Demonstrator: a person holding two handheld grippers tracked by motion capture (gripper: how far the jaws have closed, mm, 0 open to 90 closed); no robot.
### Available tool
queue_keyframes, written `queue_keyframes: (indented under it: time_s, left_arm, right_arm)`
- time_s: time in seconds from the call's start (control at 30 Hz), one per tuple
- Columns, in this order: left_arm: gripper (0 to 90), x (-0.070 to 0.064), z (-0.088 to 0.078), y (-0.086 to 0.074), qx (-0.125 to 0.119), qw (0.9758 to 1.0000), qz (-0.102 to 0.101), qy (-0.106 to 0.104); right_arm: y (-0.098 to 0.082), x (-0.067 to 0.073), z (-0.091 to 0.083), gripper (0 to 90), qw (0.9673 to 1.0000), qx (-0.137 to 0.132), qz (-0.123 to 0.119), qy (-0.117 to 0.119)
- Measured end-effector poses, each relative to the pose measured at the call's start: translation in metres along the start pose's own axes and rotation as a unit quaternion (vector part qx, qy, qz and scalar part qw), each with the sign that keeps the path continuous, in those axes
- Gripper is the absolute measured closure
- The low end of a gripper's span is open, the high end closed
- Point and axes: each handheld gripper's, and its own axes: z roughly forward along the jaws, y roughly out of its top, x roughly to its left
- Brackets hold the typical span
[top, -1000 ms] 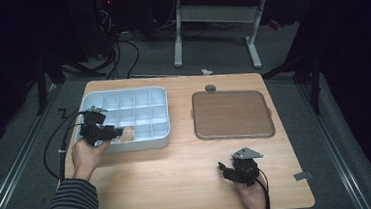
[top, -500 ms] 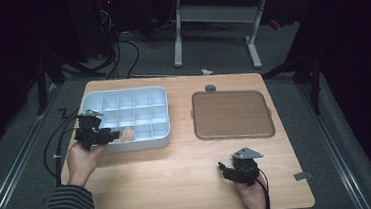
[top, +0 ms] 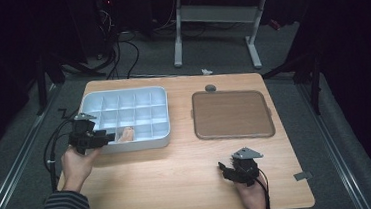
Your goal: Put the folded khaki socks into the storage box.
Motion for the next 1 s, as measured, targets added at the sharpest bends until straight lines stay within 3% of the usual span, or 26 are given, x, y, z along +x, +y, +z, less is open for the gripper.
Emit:
queue_keyframes:
  time_s: [0.13,0.43,1.0]
  left_arm:
    - [56.1,0.001,-0.004,-0.005,-0.004,1.0,-0.003,-0.001]
    - [56.0,-0.003,-0.014,-0.008,-0.02,0.9997,0.012,0.004]
    - [55.2,-0.005,-0.03,-0.022,-0.052,0.9986,0.003,-0.006]
  right_arm:
    - [0.0,0.0,0.0,36.8,1.0,0.0,0.0,0.0]
    - [0.0,0.0,0.0,36.8,1.0,0.0,0.0,0.0]
    - [0.0,0.0,0.0,36.8,1.0,0.0,0.0,0.0]
